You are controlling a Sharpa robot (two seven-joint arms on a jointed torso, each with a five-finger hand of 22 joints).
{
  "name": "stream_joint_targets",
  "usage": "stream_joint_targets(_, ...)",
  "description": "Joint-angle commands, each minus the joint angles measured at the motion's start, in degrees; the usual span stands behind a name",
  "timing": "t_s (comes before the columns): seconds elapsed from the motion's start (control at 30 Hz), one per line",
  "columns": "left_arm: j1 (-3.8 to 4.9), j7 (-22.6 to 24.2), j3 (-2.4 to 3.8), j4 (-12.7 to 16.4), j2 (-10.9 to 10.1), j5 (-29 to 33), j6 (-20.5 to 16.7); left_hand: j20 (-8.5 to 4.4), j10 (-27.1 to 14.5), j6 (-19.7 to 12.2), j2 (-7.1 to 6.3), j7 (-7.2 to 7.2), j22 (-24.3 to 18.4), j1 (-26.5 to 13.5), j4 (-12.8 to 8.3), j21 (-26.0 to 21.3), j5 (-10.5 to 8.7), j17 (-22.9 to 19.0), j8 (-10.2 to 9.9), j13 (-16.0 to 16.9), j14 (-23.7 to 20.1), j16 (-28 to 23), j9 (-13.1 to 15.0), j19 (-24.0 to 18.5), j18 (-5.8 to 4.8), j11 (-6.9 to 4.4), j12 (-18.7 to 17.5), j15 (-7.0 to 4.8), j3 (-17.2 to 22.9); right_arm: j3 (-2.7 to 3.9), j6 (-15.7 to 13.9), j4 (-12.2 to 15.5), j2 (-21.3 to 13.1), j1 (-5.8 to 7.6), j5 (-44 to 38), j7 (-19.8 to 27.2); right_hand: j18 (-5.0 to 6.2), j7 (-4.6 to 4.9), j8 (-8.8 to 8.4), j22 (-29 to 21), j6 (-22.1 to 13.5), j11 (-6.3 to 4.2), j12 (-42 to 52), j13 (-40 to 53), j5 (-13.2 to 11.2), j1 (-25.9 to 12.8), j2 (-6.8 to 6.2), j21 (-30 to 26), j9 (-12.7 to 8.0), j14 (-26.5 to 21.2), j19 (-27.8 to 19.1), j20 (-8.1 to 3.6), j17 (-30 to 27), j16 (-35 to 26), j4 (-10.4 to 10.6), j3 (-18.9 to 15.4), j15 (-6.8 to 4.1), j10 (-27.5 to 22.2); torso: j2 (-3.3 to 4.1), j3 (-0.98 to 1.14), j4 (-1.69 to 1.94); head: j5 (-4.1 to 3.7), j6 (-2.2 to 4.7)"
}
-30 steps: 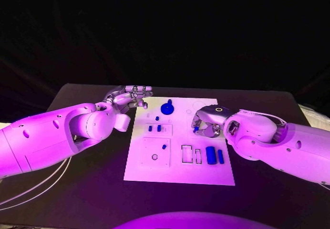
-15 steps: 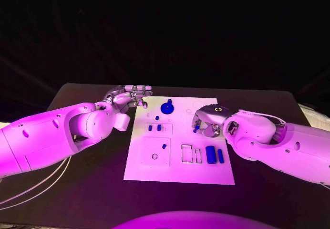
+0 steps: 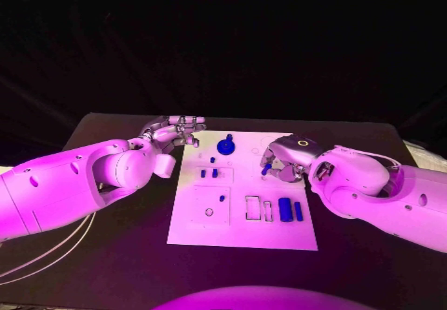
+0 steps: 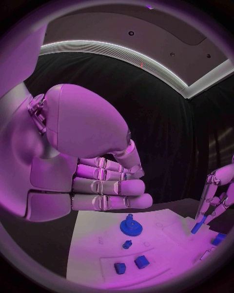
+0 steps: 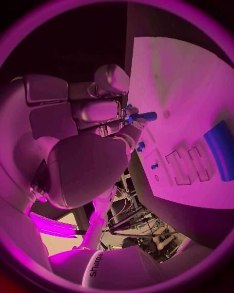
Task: Assemble the parts on the task board
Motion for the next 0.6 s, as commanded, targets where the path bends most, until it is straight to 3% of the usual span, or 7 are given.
stream_joint_targets(0.03,0.01,0.06,0.04,0.13,0.09,-0.32,0.32,-0.06,-0.48,-0.14,0.16,0.08,0.05,-0.42,-0.38,0.21,0.18,-0.08,0.00,-0.05,-0.16,-0.09,-0.04,-0.51,0.58,0.02,0.17,-0.14,-0.02,0.11,-2.64,1.42,-0.49,0.59,0.87,0.62,-0.38,0.31,0.02,0.10,0.32,-2.29,-0.43,0.30,0.12,-0.31,-0.30,0.31,-0.04,1.95,0.30,0.03,-0.02,0.37,-0.20,0.65,-0.35,2.64,-0.02,-0.05,0.08,0.02,-0.11)
stream_joint_targets(0.17,0.00,0.10,0.05,0.11,0.18,-0.32,0.30,-0.06,-0.48,-0.14,0.16,0.08,0.05,-0.42,-0.38,0.21,0.18,-0.08,0.00,-0.05,-0.16,-0.09,-0.04,-0.51,0.58,0.02,0.17,-0.14,-0.02,0.20,-3.35,3.44,-0.27,1.06,2.33,1.18,-0.38,0.31,0.01,0.11,0.34,-2.29,-0.49,0.30,0.12,-0.44,-0.37,0.33,-0.04,1.94,0.29,0.04,-0.03,0.37,-0.18,0.69,-0.35,2.67,-0.01,-0.02,0.10,0.24,0.03)
stream_joint_targets(0.23,0.00,0.15,0.05,0.11,0.21,-0.32,0.23,-0.05,-0.49,-0.15,0.16,0.09,0.05,-0.43,-0.38,0.21,0.18,-0.08,-0.01,-0.05,-0.16,-0.08,-0.04,-0.51,0.57,0.02,0.17,-0.13,-0.02,0.20,-3.36,4.06,0.33,1.11,2.87,1.43,-0.39,0.32,0.00,0.21,0.34,-2.29,-0.52,0.30,0.13,-0.50,-0.41,0.40,-0.05,1.94,0.31,0.04,0.00,0.39,-0.17,0.73,-0.34,2.69,-0.01,-0.01,0.10,0.58,0.43)
stream_joint_targets(0.4,0.00,0.24,0.05,0.12,0.36,-0.32,0.21,-0.02,-0.63,-0.26,0.17,0.13,0.09,-0.53,-0.38,0.24,0.17,-0.10,-0.03,-0.07,-0.18,-0.07,-0.05,-0.55,0.57,0.07,0.17,-0.10,-0.03,0.13,-3.23,5.13,2.43,1.05,3.89,2.15,-0.39,0.33,-0.03,0.27,0.32,-2.28,-0.58,0.30,0.13,-0.59,-0.44,0.45,-0.05,1.94,0.32,0.05,-0.02,0.39,-0.16,0.77,-0.34,2.69,-0.03,-0.09,0.13,0.92,0.23)
stream_joint_targets(0.5,-0.01,0.32,0.05,0.17,0.42,-0.32,0.16,-0.01,-0.67,-0.29,0.18,0.14,0.10,-0.58,-0.37,0.24,0.17,-0.11,-0.03,-0.07,-0.18,-0.06,-0.06,-0.56,0.57,0.08,0.18,-0.09,-0.04,-0.01,-3.23,5.13,4.68,0.59,4.34,3.06,-0.39,0.33,-0.04,0.26,0.31,-2.28,-0.59,0.30,0.14,-0.60,-0.44,0.45,-0.06,1.95,0.32,0.05,0.01,0.41,-0.17,0.80,-0.34,2.70,-0.08,-0.12,-0.03,1.40,0.17)
stream_joint_targets(0.6,-0.02,0.41,0.05,0.22,0.46,-0.32,0.16,0.00,-0.71,-0.32,0.18,0.15,0.11,-0.63,-0.35,0.24,0.17,-0.11,-0.03,-0.08,-0.19,-0.05,-0.06,-0.57,0.56,0.09,0.19,-0.07,-0.05,-0.07,-3.20,4.88,6.52,-0.44,4.61,3.86,-0.38,0.33,-0.07,0.30,0.30,-2.29,-0.66,0.30,0.17,-0.57,-0.42,0.49,-0.07,1.96,0.31,0.05,0.05,0.46,-0.24,0.97,-0.34,2.73,-0.02,-0.06,0.11,1.72,0.05)
